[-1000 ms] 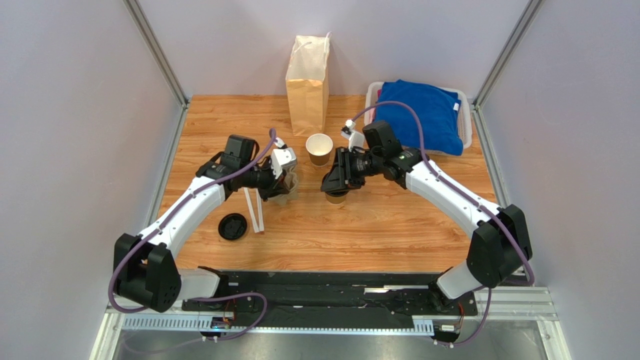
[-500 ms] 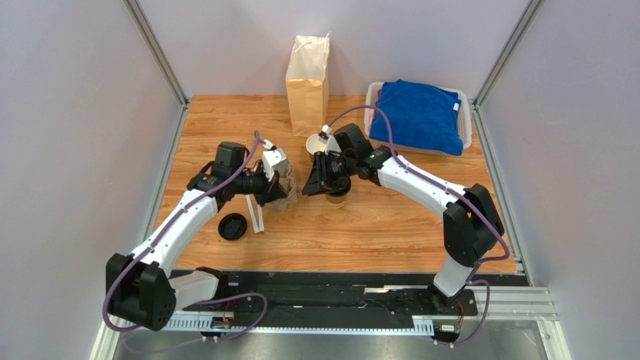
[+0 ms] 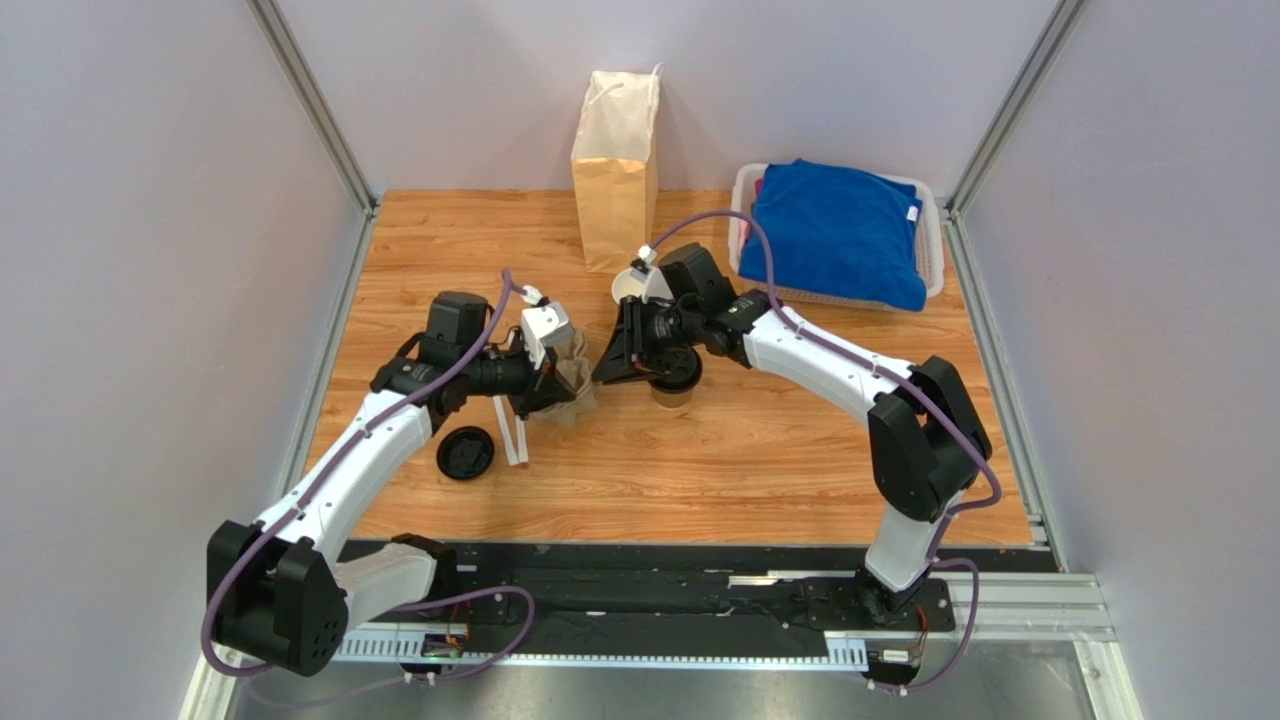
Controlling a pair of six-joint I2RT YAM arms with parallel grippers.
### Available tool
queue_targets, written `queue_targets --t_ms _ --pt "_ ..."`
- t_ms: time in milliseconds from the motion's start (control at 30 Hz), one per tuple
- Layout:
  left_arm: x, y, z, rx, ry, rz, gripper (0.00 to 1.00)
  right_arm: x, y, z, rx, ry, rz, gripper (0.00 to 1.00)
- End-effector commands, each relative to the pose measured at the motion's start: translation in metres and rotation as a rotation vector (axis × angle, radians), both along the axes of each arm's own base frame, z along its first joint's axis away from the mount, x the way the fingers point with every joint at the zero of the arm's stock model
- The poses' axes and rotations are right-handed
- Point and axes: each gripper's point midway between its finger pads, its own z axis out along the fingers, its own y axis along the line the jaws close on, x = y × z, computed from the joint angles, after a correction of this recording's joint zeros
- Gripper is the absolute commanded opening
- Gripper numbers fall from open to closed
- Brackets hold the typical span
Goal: Pack the takeout coffee
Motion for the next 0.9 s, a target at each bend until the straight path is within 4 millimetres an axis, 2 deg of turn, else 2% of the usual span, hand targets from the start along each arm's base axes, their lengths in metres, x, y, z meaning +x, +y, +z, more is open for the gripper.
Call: queue_targets --t_ms 0,533,867 --pt "0.001 -0.007 0.019 -0.065 -0.045 -0.017 0.00 0.005 0.014 0.009 0.054 -0.003 0.012 0.28" --pt "0.004 -0.008 0.022 -0.088 -0.034 0.008 0.00 -0.002 0.019 -0.012 0.026 0.025 0.026 0.23" --pt "0.013 -0.004 0.027 -0.117 -0.027 0.048 0.00 -0.005 0.008 -0.034 -0.048 0.017 0.018 0.21"
